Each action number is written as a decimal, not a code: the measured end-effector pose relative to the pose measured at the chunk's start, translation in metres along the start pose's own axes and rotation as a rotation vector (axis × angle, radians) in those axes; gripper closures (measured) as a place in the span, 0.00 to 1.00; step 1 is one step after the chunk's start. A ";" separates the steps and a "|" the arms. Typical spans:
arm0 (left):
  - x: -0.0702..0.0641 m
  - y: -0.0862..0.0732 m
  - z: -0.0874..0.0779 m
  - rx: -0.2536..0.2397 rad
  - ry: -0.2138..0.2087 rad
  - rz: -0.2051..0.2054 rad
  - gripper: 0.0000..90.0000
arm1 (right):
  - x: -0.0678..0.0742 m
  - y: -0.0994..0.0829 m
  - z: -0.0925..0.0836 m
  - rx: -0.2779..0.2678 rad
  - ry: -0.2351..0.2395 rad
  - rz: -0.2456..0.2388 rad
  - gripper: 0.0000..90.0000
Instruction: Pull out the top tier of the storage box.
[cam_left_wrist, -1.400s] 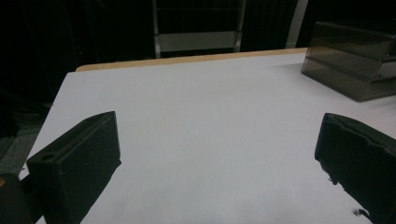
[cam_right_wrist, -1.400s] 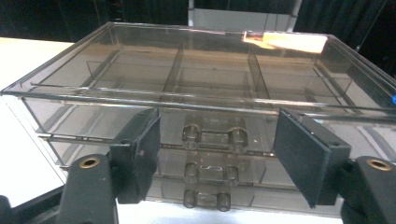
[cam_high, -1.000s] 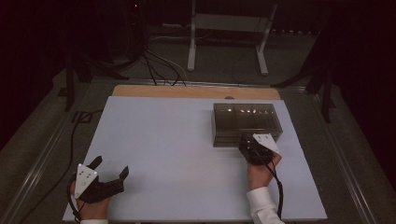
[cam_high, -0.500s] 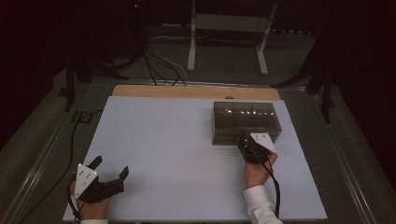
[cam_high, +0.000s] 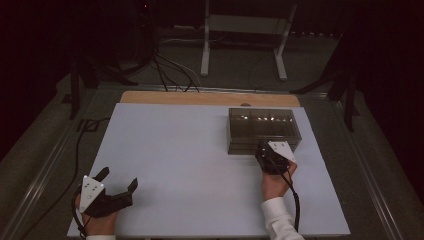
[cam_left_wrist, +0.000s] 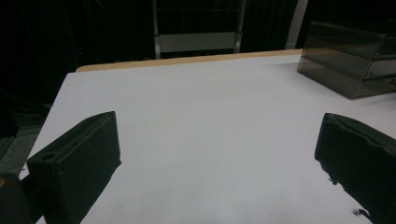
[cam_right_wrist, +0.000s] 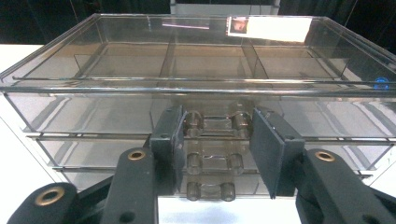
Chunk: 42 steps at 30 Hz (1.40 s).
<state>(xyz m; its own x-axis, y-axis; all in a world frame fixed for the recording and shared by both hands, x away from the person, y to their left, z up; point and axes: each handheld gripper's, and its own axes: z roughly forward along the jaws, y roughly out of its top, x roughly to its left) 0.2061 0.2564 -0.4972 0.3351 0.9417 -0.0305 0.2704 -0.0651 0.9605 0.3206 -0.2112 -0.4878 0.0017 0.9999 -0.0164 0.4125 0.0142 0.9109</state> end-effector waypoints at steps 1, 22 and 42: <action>0.000 0.000 0.000 0.000 0.000 0.000 0.01 | 0.000 0.000 0.000 0.003 0.000 0.002 0.62; 0.000 0.000 0.000 0.001 0.000 0.001 0.01 | -0.002 -0.005 -0.023 0.031 0.010 0.016 0.62; 0.000 0.000 0.000 0.002 0.001 0.001 0.01 | -0.025 -0.002 -0.031 0.058 0.124 0.125 0.07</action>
<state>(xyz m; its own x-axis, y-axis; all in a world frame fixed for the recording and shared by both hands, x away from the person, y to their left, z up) 0.2063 0.2561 -0.4974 0.3342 0.9421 -0.0287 0.2718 -0.0671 0.9600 0.2912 -0.2359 -0.4768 -0.0544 0.9873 0.1495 0.4682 -0.1070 0.8771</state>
